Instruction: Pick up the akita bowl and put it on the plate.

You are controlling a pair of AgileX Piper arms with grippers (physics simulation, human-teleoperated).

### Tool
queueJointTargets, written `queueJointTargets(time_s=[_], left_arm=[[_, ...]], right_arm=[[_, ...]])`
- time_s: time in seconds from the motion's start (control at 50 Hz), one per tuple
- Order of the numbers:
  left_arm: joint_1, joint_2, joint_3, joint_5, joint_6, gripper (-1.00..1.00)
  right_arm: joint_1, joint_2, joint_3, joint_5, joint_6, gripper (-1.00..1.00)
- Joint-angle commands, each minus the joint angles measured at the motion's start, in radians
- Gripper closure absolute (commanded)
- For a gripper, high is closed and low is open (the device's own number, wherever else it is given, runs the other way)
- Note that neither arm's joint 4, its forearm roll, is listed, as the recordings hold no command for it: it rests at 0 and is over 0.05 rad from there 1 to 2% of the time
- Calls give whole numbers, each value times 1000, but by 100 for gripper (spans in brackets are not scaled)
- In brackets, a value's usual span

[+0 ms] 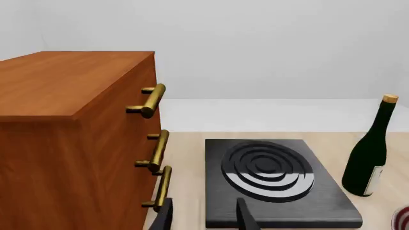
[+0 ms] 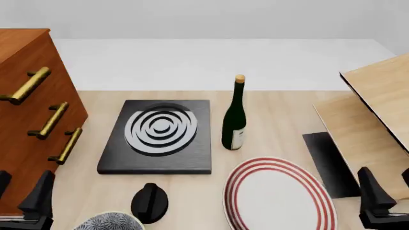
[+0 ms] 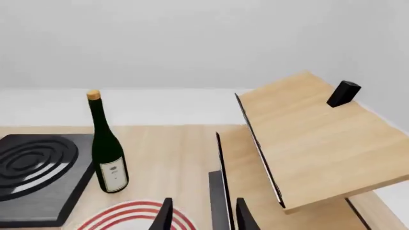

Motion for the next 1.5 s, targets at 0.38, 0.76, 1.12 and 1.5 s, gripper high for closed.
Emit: queueJointTargets(time_s=[0.38, 0.76, 1.12, 1.5], left_arm=[[0, 5, -3, -1, 0, -100], [0, 5, -3, -1, 0, -100], [0, 5, -3, -1, 0, -100], [0, 5, -3, -1, 0, -100]], right_arm=[[64, -46, -118, 68, -14, -100], [166, 276, -317, 89, 86, -100], [384, 496, -577, 286, -73, -100], [817, 895, -928, 649, -95, -100]])
